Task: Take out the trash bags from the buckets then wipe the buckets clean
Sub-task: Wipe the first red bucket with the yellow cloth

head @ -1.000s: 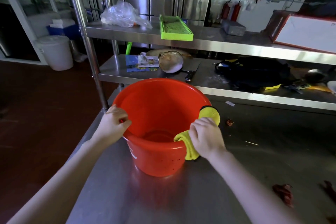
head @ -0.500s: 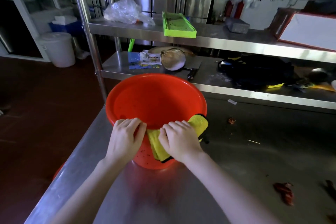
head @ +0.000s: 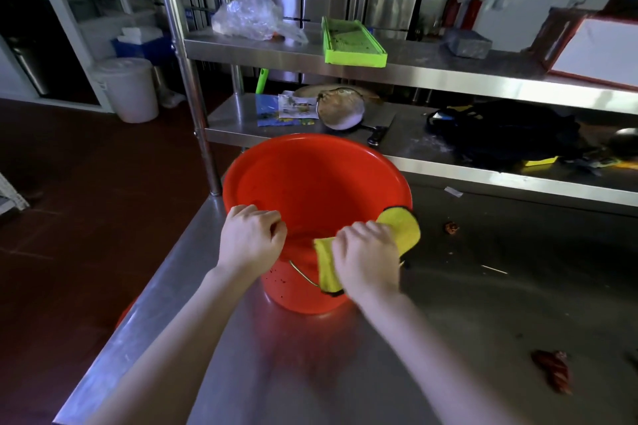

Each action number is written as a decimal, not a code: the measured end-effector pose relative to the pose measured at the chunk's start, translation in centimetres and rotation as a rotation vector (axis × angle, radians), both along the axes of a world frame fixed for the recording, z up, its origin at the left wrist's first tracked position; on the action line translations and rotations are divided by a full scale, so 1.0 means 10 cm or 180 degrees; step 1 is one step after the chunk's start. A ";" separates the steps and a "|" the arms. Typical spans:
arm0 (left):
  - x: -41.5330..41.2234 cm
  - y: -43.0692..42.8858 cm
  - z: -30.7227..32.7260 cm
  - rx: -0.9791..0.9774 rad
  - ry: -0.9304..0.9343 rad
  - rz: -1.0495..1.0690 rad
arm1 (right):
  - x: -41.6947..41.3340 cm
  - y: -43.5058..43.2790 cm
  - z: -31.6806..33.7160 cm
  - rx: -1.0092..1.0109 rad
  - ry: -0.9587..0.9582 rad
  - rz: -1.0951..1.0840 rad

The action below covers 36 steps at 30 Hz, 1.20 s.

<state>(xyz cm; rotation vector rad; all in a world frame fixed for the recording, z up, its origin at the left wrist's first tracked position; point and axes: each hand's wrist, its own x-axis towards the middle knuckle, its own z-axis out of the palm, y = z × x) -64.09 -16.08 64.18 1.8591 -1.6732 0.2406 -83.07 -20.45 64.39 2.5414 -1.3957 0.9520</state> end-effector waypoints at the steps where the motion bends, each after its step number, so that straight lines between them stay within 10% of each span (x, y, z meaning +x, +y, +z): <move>1: 0.03 0.00 -0.01 0.0017 0.0021 -0.0029 | 0.12 0.15 -0.02 -0.0076 0.0003 0.0017; 12: 0.34 0.08 -0.15 -0.0154 0.0555 -0.0157 | -0.49 -0.54 0.24 -0.0017 0.0651 0.1342; 27: -0.43 -0.03 -0.02 0.0041 -0.0081 -0.0041 | 0.17 0.10 -0.02 -0.0115 -0.0094 -0.0436; 36: -0.19 0.10 -0.13 -0.0555 0.0474 -0.0343 | -0.56 -0.34 0.02 -0.0235 0.0294 0.1035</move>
